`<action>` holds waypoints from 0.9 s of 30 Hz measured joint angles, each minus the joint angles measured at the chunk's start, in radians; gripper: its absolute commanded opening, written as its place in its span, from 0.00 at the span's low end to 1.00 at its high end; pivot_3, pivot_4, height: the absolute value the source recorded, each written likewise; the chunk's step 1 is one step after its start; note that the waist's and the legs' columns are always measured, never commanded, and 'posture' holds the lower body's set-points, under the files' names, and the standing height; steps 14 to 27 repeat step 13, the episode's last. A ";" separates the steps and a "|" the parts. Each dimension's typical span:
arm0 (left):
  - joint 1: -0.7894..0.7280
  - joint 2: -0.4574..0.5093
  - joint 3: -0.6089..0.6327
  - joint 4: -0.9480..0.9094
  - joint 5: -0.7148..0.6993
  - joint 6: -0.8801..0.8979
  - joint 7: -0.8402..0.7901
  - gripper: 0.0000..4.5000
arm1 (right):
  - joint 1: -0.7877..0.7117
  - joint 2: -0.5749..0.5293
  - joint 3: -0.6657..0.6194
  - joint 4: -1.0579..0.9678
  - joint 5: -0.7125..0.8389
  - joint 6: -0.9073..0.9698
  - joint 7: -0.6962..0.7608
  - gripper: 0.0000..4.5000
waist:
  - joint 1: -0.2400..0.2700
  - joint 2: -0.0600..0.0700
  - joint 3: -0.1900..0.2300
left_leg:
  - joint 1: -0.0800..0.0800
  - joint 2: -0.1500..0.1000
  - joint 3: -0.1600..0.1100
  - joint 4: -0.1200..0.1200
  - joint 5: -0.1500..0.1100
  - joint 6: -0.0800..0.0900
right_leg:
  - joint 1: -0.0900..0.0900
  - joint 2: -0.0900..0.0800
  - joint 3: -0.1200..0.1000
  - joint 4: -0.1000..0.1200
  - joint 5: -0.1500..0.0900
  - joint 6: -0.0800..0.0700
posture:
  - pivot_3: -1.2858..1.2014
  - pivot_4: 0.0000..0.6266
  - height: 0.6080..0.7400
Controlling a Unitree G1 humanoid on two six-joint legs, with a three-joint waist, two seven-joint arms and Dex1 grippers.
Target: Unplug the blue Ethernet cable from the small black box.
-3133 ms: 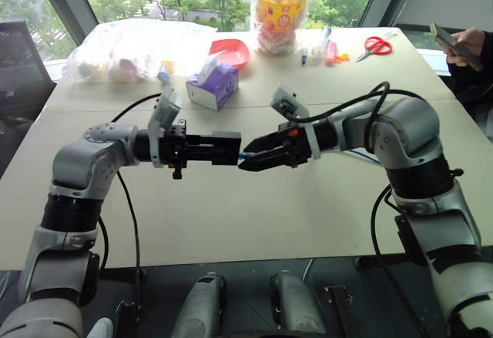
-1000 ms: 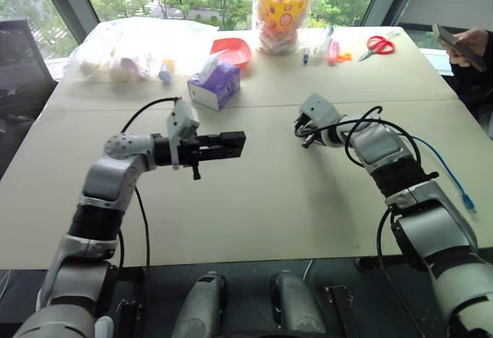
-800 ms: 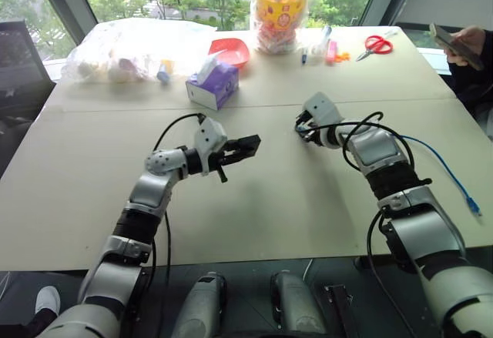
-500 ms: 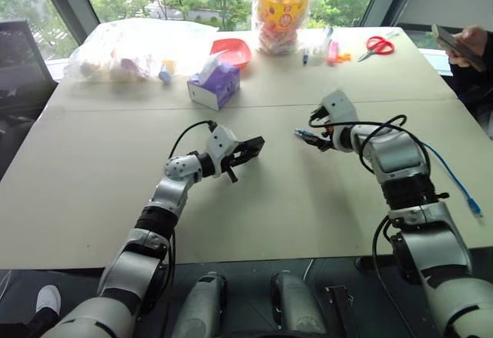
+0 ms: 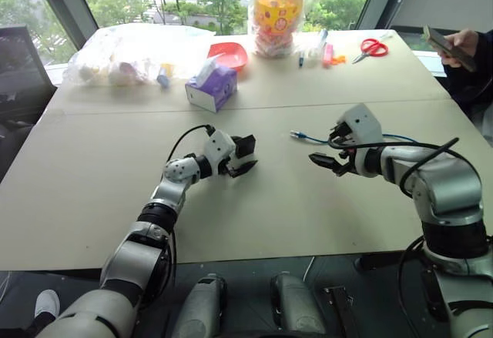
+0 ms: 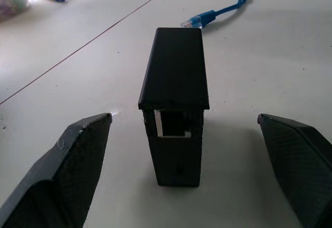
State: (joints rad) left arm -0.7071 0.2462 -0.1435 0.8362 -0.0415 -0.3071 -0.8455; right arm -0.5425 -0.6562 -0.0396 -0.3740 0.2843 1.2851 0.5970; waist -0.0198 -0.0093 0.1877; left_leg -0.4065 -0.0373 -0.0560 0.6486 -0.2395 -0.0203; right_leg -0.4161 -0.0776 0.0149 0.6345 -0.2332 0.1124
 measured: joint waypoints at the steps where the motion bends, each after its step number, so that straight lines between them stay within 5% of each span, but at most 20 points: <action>1: 0.010 0.012 0.002 -0.019 -0.010 0.014 -0.018 0.99 | 0.005 -0.005 -0.006 -0.010 0.010 0.005 0.003 0.91 | 0.000 0.000 0.000 | 0.000 0.000 0.000 0.000 0.000 0.000 | 0.000 0.000 0.000 0.000 0.000 0.000 | 0.52 0.24 1.00; 13: 0.208 0.305 0.077 -0.556 -0.232 0.512 -0.264 0.99 | 0.034 -0.118 -0.069 -0.101 0.147 0.030 0.073 0.91 | 0.009 -0.001 0.001 | -0.003 0.001 -0.002 0.000 0.000 0.000 | -0.001 -0.002 0.000 -0.002 0.000 0.000 | 0.52 0.24 1.00; 27: 0.208 0.305 0.077 -0.556 -0.232 0.512 -0.264 0.99 | 0.034 -0.118 -0.069 -0.101 0.147 0.030 0.073 0.91 | 0.009 -0.001 0.001 | -0.003 0.001 -0.002 0.000 0.000 0.000 | -0.001 -0.002 0.000 -0.002 0.000 0.000 | 0.52 0.24 1.00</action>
